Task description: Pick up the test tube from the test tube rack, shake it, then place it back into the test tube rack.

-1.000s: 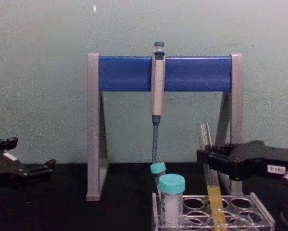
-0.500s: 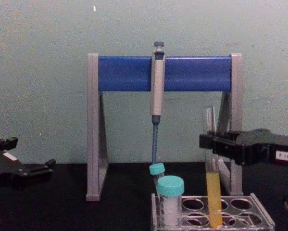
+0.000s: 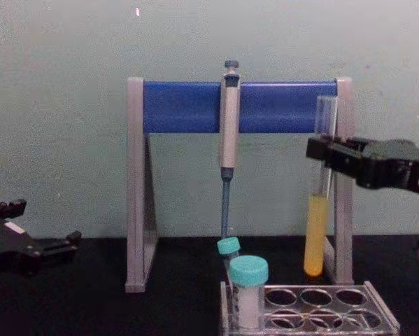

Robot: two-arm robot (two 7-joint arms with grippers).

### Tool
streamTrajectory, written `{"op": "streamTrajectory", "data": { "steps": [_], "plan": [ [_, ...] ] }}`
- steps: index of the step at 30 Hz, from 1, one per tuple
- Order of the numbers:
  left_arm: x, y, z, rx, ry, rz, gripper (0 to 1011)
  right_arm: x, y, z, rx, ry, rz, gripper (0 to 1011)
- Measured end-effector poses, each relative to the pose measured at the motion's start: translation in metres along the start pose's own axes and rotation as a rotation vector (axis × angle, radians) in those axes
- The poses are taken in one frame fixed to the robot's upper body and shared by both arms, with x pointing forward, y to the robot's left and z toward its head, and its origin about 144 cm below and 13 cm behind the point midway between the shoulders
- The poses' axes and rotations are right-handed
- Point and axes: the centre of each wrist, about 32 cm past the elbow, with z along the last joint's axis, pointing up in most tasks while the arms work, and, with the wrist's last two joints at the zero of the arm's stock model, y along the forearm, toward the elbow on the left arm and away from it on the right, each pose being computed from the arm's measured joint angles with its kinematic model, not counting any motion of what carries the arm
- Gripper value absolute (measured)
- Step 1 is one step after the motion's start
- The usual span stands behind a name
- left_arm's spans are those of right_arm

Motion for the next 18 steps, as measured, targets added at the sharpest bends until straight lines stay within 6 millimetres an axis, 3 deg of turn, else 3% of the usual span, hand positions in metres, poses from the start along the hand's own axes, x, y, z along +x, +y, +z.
{"op": "streamTrajectory", "data": {
  "steps": [18],
  "plan": [
    [0.0000, 0.0000, 0.0000, 0.000, 0.000, 0.000, 1001, -0.0013, 0.0037, -0.0020, 0.044, -0.017, -0.039, 229]
  ]
}}
